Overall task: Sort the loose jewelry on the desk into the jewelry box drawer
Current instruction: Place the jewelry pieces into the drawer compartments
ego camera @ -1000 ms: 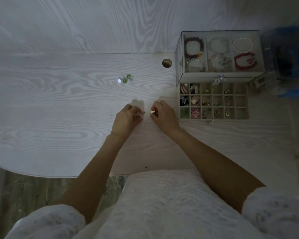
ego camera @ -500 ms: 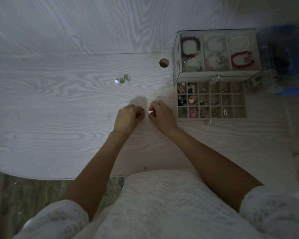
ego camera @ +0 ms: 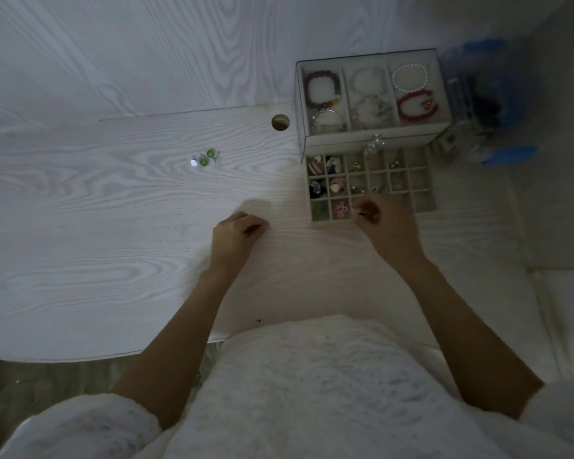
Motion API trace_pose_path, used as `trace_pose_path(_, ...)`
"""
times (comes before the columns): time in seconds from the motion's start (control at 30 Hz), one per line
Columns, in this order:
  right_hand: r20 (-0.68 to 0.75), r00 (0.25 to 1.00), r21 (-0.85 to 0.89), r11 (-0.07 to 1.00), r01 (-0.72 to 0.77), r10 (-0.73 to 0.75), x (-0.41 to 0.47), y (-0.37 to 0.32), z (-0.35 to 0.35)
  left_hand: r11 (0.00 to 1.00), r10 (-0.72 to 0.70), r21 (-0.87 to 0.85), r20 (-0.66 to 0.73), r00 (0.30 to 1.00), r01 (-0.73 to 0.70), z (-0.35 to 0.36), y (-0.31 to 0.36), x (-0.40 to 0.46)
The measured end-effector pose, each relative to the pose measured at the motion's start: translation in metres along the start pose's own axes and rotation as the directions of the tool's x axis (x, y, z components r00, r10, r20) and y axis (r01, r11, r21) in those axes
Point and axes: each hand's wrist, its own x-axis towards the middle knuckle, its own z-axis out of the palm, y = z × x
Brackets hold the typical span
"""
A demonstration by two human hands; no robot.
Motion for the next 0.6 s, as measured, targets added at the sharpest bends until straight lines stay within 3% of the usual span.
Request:
trace_pose_path(0.1, -0.190, 0.968, -0.012, 0.985, -0.169, 0.164, -0.008, 0.050, -0.031, 0.998, 0.025, -0.059, 0.009, 1.000, -0.024, 0.013, 0.025, -0.007)
trace_pose_path(0.2, -0.267, 0.938, -0.030, 0.971, -0.238, 0.221, -0.005, 0.083, -0.041, 0.993, 0.070, -0.102, 0.035, 0.997, -0.066, 0.026, 0.051, -0.011)
trace_pose_path(0.4, -0.222, 0.946, -0.047, 0.967, -0.252, 0.236, 0.010, 0.100, -0.039, 0.976, 0.178, -0.134, 0.056, 0.982, -0.169, 0.047, 0.110, 0.006)
trace_pose_path(0.6, -0.303, 0.943, 0.055, 0.991, -0.124, 0.135, -0.003, 0.112, -0.043, 0.945, 0.316, -0.120, 0.092, 0.944, -0.304, 0.082, 0.174, 0.051)
